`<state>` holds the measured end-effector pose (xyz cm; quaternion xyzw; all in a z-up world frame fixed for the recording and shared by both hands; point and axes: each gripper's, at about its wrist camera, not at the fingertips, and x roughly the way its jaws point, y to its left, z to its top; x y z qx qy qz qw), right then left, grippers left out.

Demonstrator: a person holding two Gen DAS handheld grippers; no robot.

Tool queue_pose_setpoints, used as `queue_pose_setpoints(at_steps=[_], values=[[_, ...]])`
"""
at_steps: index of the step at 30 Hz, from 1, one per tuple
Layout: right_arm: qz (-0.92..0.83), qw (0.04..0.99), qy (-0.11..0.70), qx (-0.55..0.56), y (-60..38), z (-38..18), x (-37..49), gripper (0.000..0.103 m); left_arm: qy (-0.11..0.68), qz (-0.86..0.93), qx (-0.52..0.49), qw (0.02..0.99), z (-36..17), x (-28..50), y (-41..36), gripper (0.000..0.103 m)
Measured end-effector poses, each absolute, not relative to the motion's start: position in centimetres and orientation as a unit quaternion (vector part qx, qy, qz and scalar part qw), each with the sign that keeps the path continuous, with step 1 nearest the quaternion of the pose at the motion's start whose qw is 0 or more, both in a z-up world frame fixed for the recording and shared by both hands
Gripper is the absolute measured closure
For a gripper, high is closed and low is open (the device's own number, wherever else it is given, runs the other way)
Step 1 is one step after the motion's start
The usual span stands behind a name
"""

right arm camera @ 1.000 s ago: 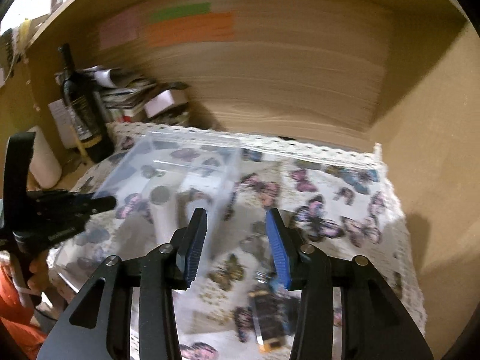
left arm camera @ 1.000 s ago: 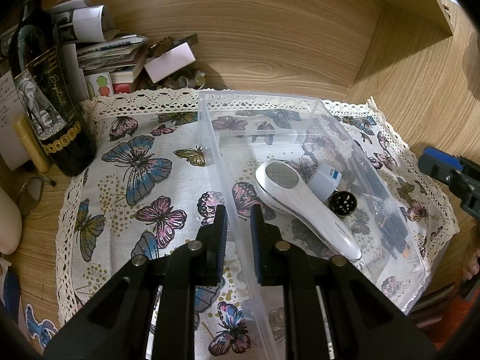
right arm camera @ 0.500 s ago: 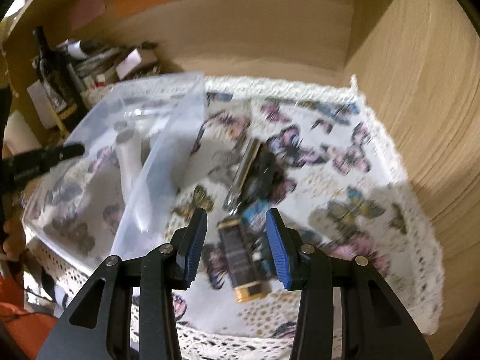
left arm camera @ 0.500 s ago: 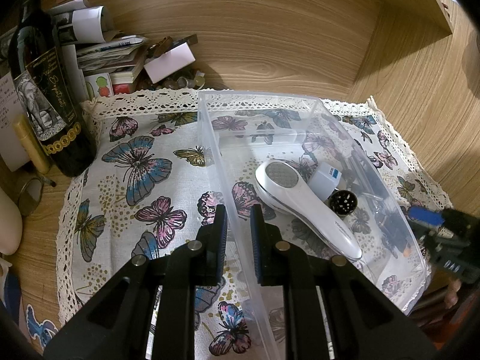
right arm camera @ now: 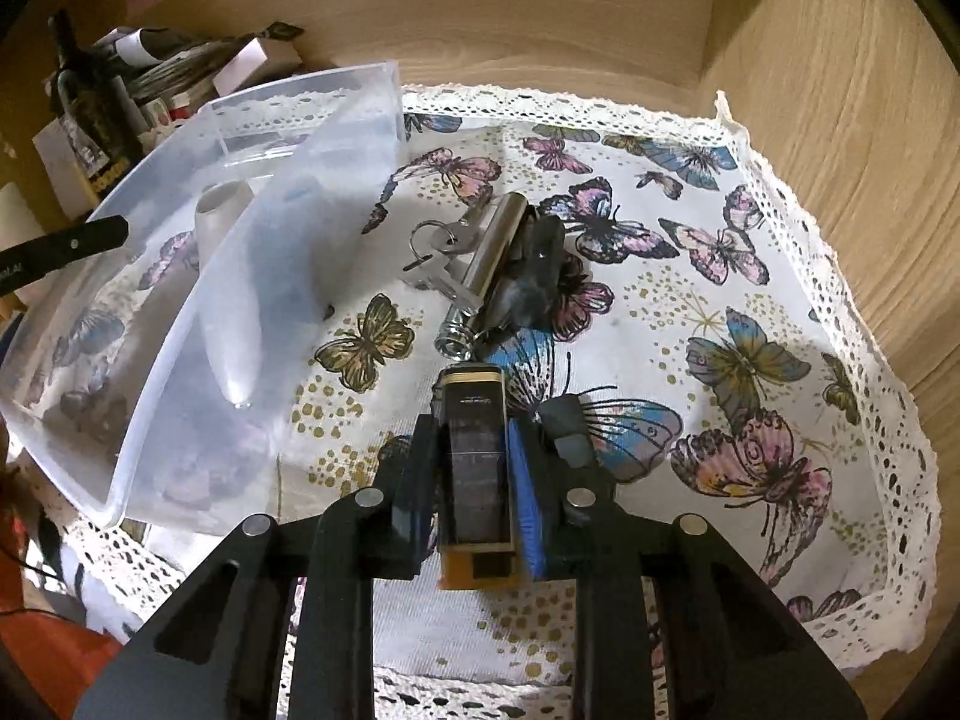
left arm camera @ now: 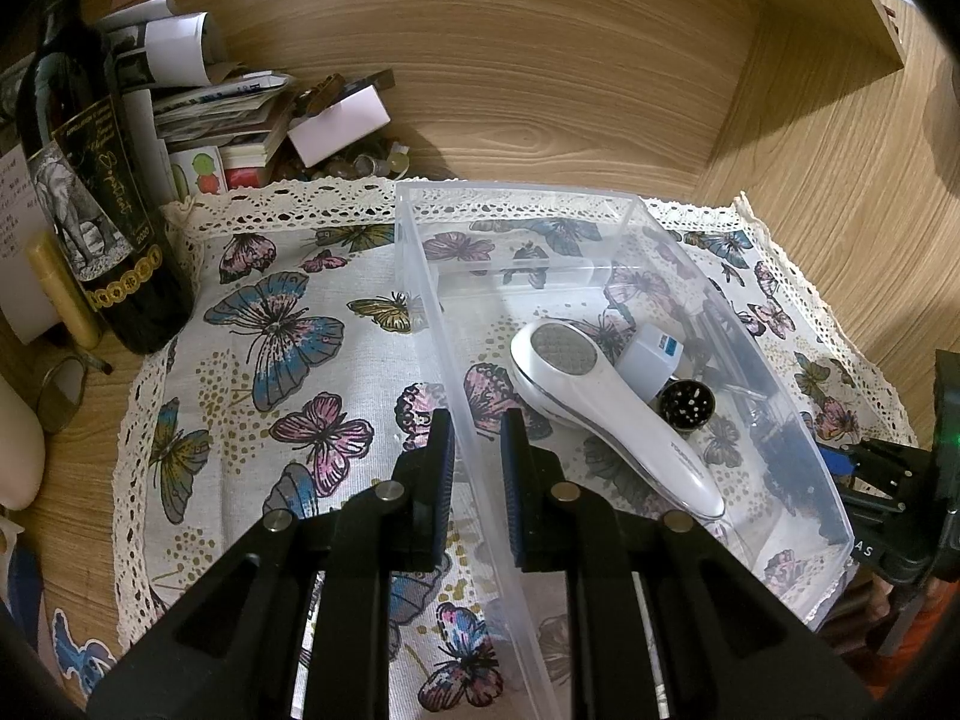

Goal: Organize rigid objects
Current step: 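Grasp the black-and-gold lighter with the right tool, then place the black-and-gold lighter in the box beside the black item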

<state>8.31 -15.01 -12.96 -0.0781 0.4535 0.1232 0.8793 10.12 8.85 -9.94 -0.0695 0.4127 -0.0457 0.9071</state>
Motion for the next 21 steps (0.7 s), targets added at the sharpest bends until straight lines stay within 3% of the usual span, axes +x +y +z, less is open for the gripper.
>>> queue_pose_setpoints(at_steps=[21], values=[[0.169, 0.923, 0.339, -0.065, -12.4, -4.9, 9.3, 0.081, 0.412, -0.046, -0.068, 0.907, -9.9, 10.2, 8.8, 0.089]])
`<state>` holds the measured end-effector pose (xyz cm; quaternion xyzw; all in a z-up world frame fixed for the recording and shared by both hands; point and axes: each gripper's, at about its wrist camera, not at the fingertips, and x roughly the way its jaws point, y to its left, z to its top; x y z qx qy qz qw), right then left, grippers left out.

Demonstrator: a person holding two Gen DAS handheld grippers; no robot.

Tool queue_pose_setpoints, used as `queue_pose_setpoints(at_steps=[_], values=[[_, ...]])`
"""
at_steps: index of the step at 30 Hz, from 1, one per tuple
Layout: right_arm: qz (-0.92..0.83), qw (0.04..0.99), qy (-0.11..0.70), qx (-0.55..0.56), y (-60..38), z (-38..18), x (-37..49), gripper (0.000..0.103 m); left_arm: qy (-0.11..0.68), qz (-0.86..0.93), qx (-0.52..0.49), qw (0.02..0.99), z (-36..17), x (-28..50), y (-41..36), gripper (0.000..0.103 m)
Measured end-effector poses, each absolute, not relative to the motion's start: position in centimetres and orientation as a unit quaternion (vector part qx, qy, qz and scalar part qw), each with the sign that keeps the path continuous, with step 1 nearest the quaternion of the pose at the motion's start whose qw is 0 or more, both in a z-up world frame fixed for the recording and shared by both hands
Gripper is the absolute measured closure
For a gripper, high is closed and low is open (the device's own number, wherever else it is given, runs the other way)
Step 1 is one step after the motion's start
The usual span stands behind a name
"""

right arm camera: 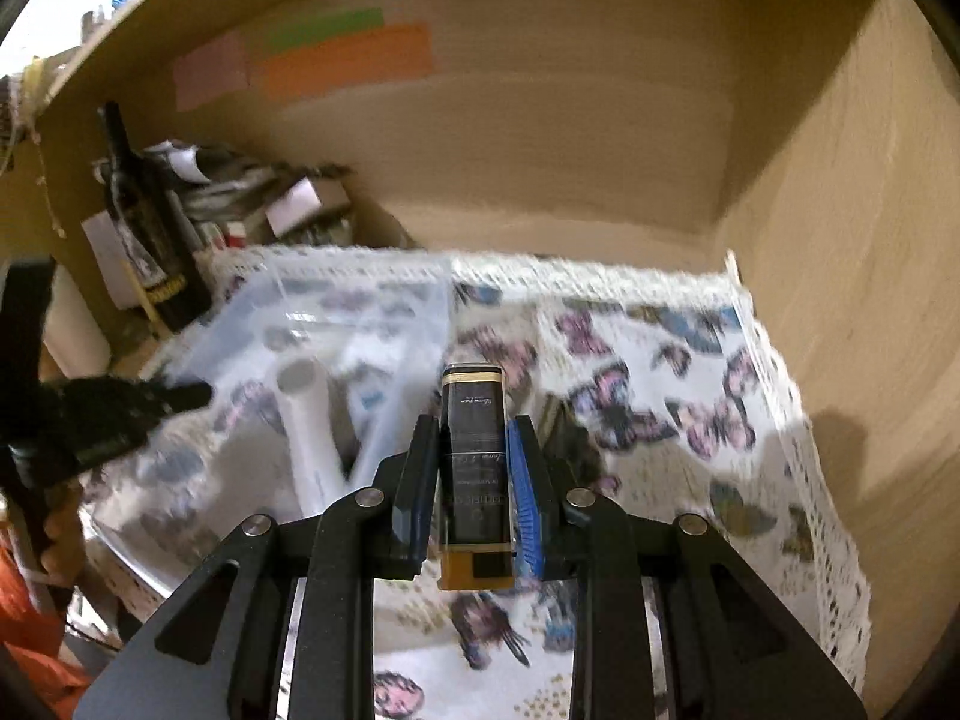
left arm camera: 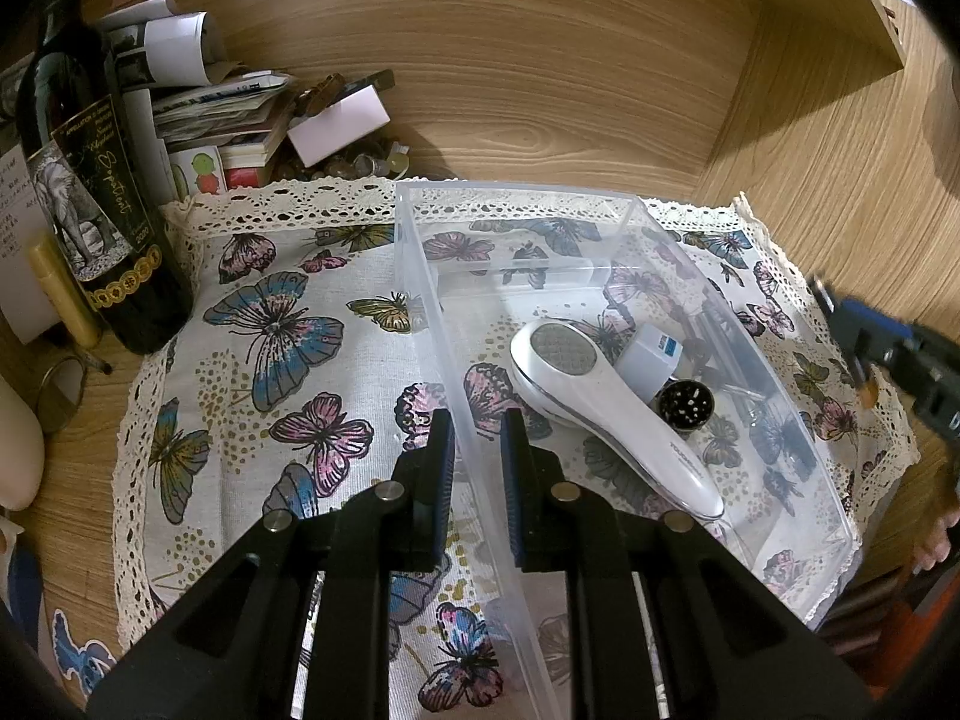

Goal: Organize rigid objects
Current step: 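Place the black-and-gold lighter in the box beside the black item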

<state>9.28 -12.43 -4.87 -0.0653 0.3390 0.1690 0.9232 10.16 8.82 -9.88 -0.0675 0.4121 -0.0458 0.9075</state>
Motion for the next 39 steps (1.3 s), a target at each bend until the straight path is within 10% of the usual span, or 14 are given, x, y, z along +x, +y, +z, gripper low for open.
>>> queue_pose_setpoints(at_steps=[39], values=[[0.267, 0.866, 0.398, -0.140, -3.7, -7.8, 12.3, 0.081, 0.411, -0.047, -0.069, 0.908, -9.9, 10.2, 8.8, 0.089]])
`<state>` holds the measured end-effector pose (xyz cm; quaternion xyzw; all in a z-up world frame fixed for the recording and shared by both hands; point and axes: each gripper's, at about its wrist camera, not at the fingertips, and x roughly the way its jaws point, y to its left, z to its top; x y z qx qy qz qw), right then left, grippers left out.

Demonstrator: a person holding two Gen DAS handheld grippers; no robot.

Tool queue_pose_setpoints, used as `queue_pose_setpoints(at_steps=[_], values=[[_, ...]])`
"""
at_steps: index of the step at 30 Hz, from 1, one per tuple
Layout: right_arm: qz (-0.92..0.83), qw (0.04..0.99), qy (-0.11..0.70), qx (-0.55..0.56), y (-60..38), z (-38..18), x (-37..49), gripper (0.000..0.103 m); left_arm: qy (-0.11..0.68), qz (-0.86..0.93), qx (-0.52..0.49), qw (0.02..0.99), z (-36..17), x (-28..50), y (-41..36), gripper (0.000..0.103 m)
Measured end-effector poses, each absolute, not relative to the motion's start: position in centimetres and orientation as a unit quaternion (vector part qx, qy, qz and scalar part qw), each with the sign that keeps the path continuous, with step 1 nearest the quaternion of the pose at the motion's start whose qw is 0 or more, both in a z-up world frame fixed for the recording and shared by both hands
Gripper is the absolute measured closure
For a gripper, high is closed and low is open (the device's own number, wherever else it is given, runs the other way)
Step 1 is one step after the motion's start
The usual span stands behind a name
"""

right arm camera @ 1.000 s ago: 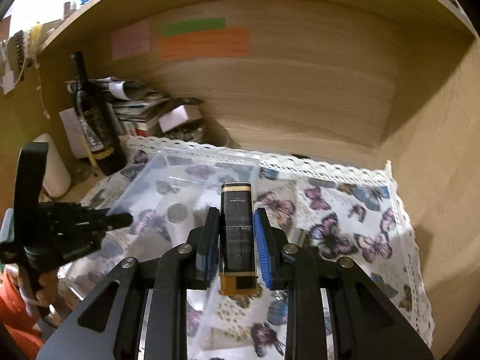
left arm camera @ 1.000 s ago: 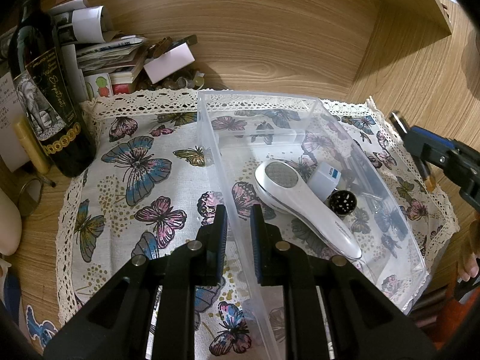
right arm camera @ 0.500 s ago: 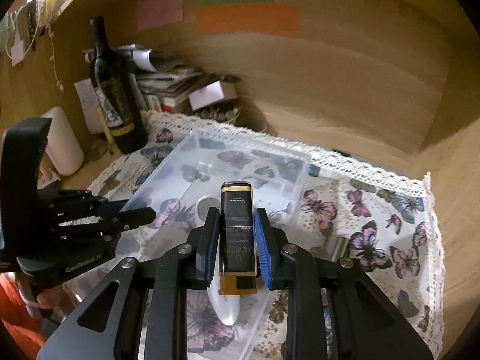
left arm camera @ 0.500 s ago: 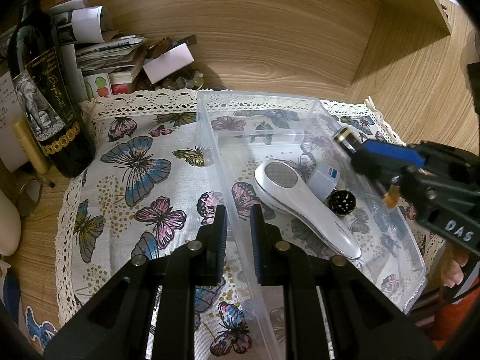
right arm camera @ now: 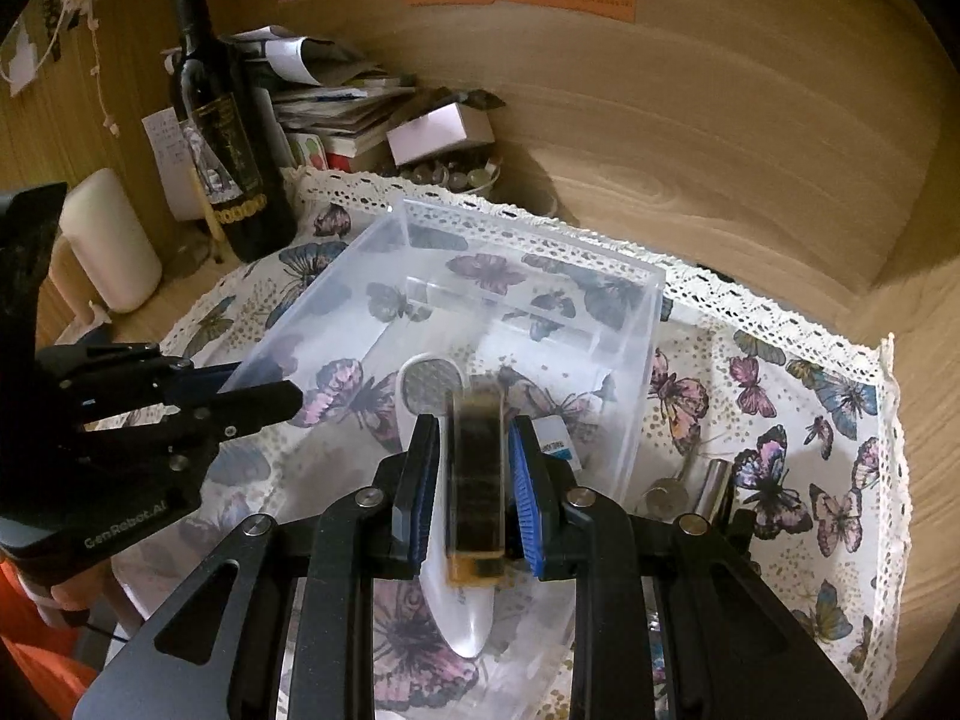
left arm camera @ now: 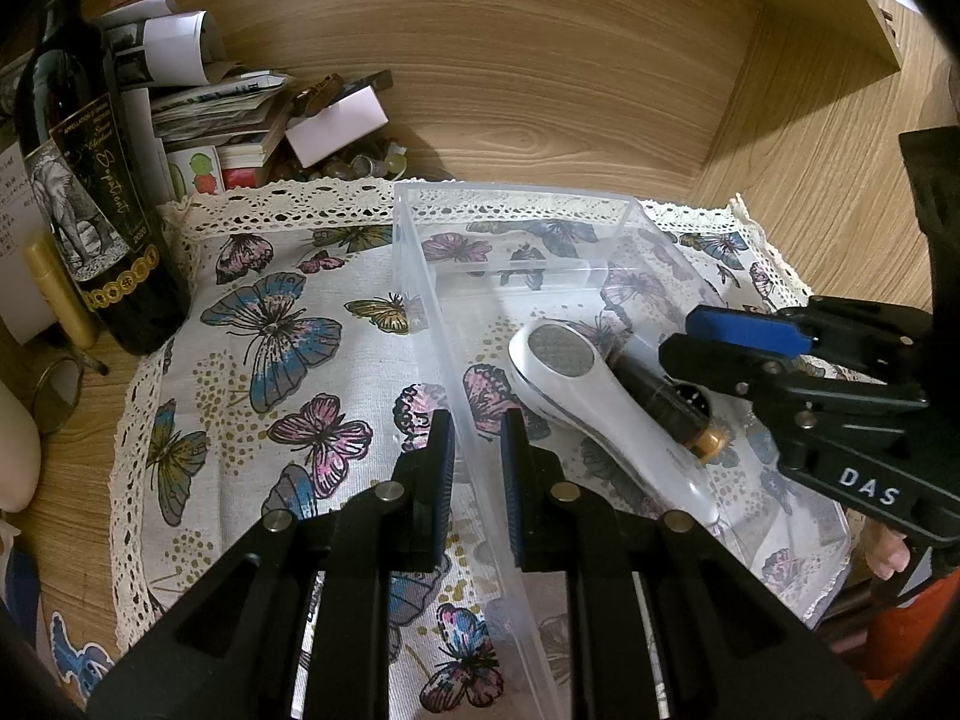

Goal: Organize rigid objects
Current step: 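Place the black-and-gold lighter in the box beside the black item, then grasp the small black item beside the keys with the right tool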

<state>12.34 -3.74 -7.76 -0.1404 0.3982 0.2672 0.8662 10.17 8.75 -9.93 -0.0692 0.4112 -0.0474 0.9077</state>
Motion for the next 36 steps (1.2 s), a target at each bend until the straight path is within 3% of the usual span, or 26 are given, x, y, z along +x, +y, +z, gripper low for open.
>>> queue_pose_setpoints(at_steps=[13, 22, 36], values=[[0.241, 0.889, 0.370, -0.124, -6.2, -5.6, 11.1, 0.080, 0.411, -0.047, -0.069, 0.908, -10.0, 10.1, 8.8, 0.089], [0.153, 0.915, 0.360, -0.102, -12.1, -4.3, 9.9, 0.072, 0.411, -0.048, -0.068, 0.908, -9.9, 10.2, 8.8, 0.089], [0.079, 0.874, 0.476, -0.054, -18.0, -12.7, 9.0, 0.069, 0.411, -0.048, -0.067, 0.908, -10.0, 10.2, 8.8, 0.089]])
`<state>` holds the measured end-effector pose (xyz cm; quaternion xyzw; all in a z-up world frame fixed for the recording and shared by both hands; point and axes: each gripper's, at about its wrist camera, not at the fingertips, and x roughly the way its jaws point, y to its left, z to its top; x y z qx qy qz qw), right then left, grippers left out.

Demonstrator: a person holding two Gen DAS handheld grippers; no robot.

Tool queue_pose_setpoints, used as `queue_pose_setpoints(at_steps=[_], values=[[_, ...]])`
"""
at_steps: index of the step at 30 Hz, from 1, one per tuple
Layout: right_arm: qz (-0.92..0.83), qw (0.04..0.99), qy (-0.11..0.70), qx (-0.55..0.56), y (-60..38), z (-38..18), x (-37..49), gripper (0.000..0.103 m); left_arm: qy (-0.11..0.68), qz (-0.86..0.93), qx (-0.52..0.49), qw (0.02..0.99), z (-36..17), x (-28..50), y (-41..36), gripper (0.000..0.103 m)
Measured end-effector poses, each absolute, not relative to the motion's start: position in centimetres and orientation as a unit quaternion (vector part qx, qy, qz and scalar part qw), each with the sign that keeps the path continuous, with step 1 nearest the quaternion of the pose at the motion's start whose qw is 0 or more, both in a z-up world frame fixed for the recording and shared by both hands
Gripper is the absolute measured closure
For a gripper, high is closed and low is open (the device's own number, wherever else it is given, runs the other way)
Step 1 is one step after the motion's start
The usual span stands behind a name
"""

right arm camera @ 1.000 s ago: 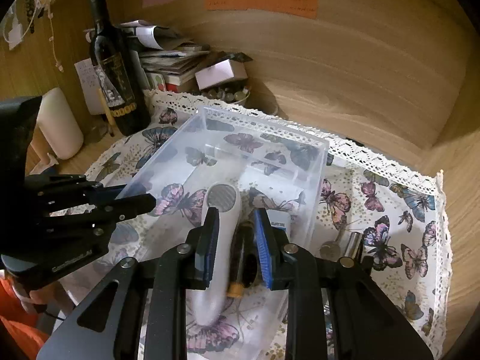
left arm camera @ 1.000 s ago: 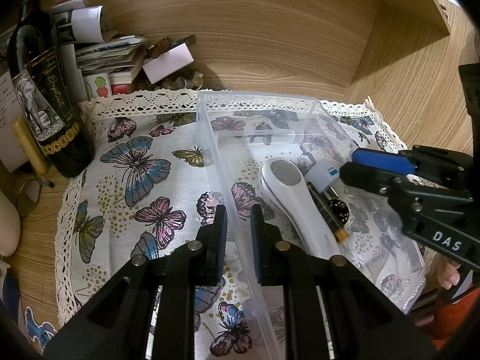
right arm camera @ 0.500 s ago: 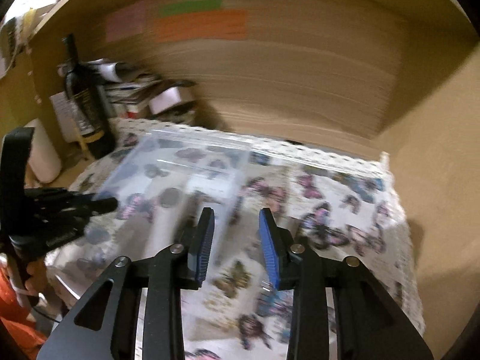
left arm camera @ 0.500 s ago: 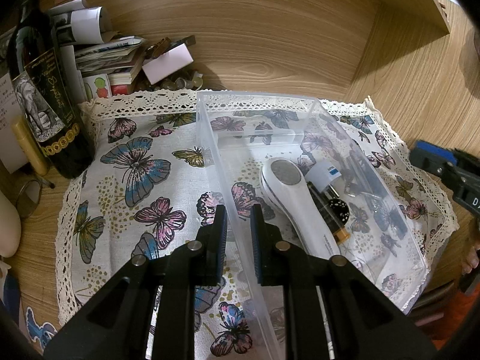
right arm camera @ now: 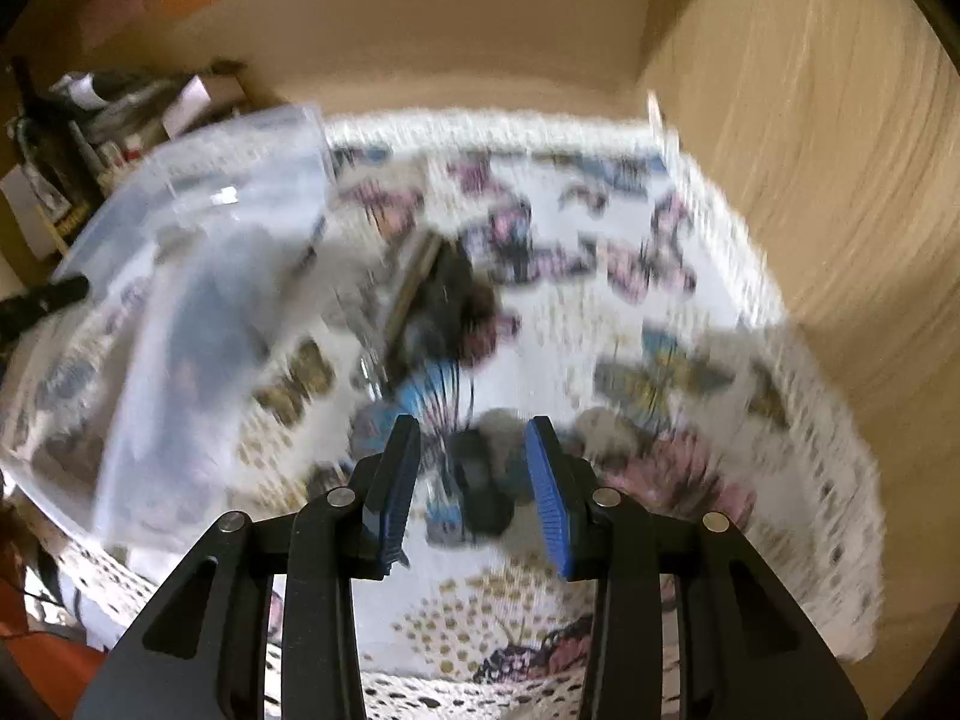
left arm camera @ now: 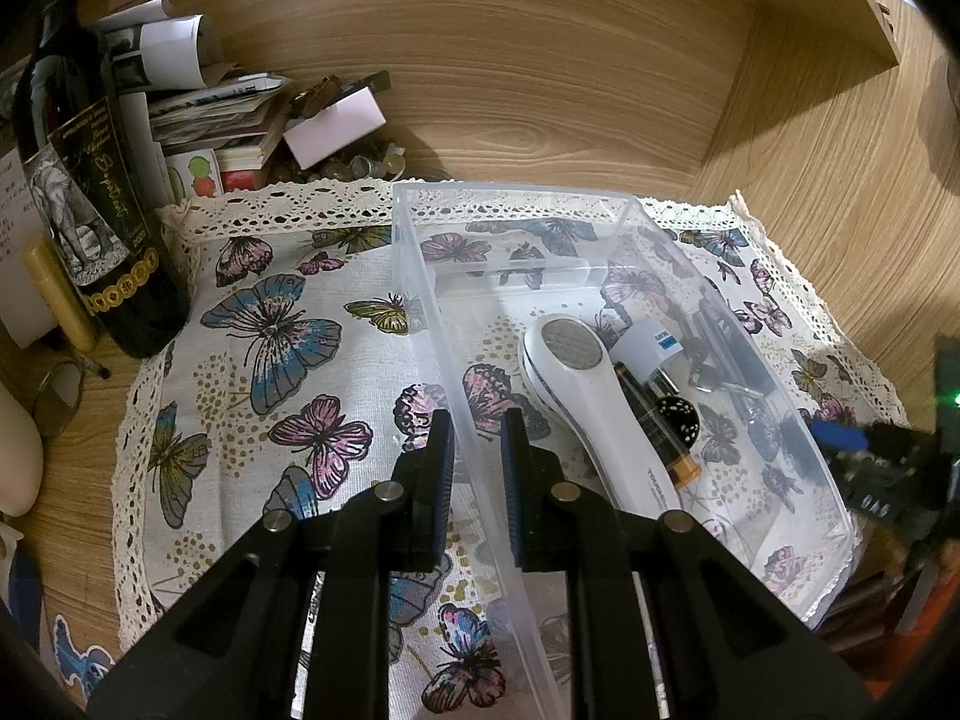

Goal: Organize rigid objects
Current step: 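Grasp the small black item beside the keys with the right tool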

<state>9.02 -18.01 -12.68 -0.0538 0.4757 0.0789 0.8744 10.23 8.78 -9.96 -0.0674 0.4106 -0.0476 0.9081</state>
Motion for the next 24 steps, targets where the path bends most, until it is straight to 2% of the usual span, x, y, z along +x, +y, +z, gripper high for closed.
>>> queue_pose_setpoints(at_steps=[6, 8, 9, 15, 24], values=[[0.076, 0.879, 0.467, -0.057, -18.0, -13.3, 8.3, 0.069, 0.410, -0.048, -0.068, 0.908, -10.0, 10.2, 8.8, 0.089], [0.075, 0.881, 0.463, -0.061, -18.0, -13.2, 8.1, 0.079, 0.411, -0.048, -0.069, 0.908, -10.0, 10.2, 8.8, 0.089], [0.076, 0.881, 0.463, -0.062, -18.0, -13.2, 8.1, 0.079, 0.411, -0.048, -0.070, 0.908, -10.0, 10.3, 8.8, 0.089], [0.079, 0.888, 0.451, -0.051, -18.0, -12.2, 8.3, 0.079, 0.411, -0.049, -0.069, 0.908, -10.0, 10.3, 8.8, 0.089], [0.103, 0.913, 0.390, -0.066, -15.8, -7.6, 8.9, 0.079, 0.410, -0.048, -0.068, 0.908, -10.0, 10.2, 8.8, 0.089]])
